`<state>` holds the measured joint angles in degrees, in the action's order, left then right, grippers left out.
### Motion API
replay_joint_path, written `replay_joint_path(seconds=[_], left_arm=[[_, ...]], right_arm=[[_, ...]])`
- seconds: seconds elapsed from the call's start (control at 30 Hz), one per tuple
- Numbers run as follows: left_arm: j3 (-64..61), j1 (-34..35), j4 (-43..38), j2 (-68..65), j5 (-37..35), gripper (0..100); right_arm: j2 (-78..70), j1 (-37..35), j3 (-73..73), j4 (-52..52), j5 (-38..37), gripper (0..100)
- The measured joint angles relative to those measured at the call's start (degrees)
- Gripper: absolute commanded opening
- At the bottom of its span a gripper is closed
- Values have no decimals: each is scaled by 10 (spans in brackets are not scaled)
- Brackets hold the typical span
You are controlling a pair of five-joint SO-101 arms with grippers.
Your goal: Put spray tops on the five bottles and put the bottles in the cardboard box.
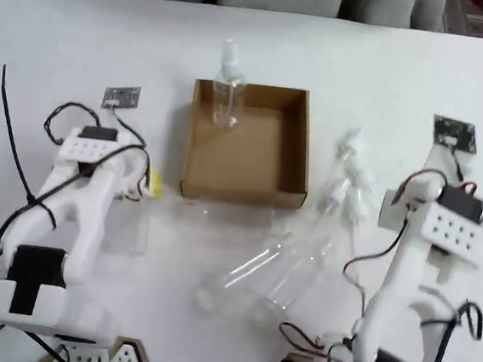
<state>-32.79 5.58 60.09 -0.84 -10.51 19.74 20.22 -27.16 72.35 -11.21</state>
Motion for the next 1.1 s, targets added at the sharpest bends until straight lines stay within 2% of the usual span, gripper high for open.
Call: replay_joint_path(seconds=[0.17,0.33,0.67,0.87,1.1], left_arm=[[0,0,0,0,0,20],[0,0,0,0,0,20],[0,0,0,0,0,20],[0,0,0,0,0,20],[0,0,0,0,0,20]], right_arm=[[-85,-58,73,4,44,88],[-189,-107,170,-15,77,94],[-447,-127,464,-17,171,98],[-585,-162,630,28,181,99],[-715,-158,789,68,181,99]])
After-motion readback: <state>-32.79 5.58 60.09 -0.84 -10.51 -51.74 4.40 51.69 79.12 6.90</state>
